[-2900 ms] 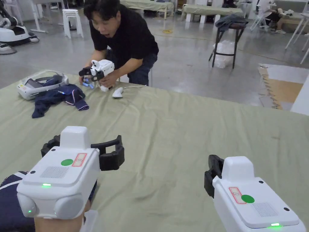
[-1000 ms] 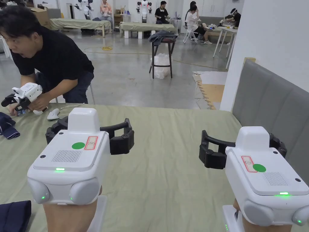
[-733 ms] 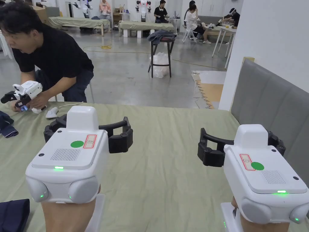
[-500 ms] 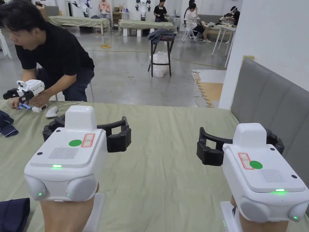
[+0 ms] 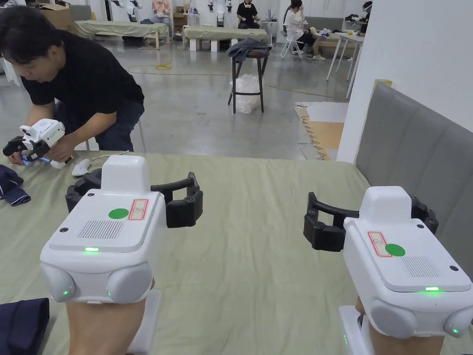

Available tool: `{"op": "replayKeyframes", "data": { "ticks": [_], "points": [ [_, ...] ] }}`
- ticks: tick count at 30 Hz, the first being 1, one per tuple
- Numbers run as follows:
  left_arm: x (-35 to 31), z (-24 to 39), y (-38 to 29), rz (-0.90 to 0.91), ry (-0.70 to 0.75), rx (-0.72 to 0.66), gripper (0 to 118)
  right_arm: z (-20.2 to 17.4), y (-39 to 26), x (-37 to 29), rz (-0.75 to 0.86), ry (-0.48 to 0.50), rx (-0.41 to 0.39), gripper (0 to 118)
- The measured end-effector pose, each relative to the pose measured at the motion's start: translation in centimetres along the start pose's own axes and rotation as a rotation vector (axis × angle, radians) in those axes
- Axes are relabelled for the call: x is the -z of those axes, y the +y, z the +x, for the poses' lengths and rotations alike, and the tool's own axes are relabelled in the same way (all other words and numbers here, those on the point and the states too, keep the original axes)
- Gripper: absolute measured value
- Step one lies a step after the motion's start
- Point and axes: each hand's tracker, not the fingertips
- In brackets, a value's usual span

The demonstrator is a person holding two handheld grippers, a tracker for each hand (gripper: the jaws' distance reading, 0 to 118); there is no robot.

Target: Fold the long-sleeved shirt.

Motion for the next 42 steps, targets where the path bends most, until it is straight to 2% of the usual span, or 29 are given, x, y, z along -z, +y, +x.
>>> {"op": "replayKeyframes", "data": {
  "ticks": [5, 16, 23, 27, 31, 36, 39, 42],
  "points": [
    [0.1, -0.3, 0.0, -0.002, -0.006, -0.039, 111, 0.0, -0.1, -0.1, 0.002, -0.013, -0.019, 118],
    [0.0, 0.1, 0.0, -0.006, -0.008, -0.008, 111, 0.0, -0.5, 0.3, -0.016, -0.006, -0.011, 118],
    [0.0, 0.3, 0.1, -0.006, -0.007, -0.008, 111, -0.6, -0.7, 0.0, -0.009, -0.006, -0.06, 118],
    [0.2, 0.4, 0.2, -0.022, -0.026, -0.038, 111, -0.3, -1.0, 0.2, -0.015, -0.001, -0.04, 118],
    [0.5, 0.9, 0.3, -0.062, 0.064, -0.043, 111, -0.1, -1.0, 0.4, -0.024, -0.001, -0.017, 118],
    [0.4, 1.4, -0.4, -0.069, 0.078, 0.022, 111, -0.1, -1.1, 0.4, -0.026, -0.006, -0.035, 118],
    [0.3, 1.1, -0.6, -0.085, -0.016, -0.065, 111, -0.3, -1.2, 0.4, -0.026, -0.005, -0.04, 118],
    [0.3, 1.4, -0.9, -0.079, 0.044, -0.024, 111, -0.4, -1.2, 0.4, -0.028, -0.002, -0.048, 118]
  ]
}}
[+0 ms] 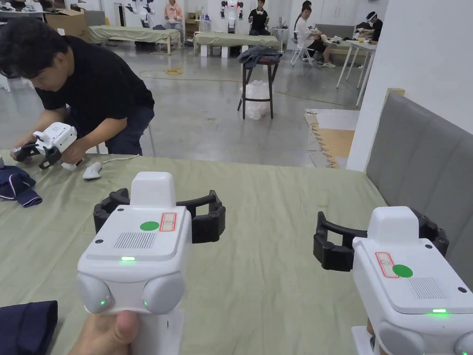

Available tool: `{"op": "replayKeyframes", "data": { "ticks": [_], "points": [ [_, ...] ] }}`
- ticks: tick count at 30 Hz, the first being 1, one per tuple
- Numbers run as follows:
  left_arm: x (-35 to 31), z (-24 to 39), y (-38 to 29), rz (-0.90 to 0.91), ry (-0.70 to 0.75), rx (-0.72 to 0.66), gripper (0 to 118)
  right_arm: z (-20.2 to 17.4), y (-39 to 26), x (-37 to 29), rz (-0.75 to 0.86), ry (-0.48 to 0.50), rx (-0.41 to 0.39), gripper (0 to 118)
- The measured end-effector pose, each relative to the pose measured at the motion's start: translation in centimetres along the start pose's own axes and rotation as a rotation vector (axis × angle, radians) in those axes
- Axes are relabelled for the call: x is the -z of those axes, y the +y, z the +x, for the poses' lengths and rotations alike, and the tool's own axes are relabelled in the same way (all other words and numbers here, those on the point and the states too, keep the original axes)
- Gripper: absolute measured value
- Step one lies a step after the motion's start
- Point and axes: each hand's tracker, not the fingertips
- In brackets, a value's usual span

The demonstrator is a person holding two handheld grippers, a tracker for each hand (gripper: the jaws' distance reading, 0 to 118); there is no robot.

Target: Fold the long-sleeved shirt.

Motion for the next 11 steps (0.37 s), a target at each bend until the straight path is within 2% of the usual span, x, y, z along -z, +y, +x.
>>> {"op": "replayKeyframes", "data": {
  "ticks": [3, 11],
  "points": [
    [0.02, 0.28, 0.02, 0.019, 0.012, 0.059, 111, -0.04, 0.02, 0.03, 0.0, -0.001, -0.009, 118],
    [-0.6, -0.17, 0.63, 0.045, 0.021, 0.017, 111, 0.32, 0.86, -0.06, 0.012, 0.001, 0.027, 118]
  ]
}}
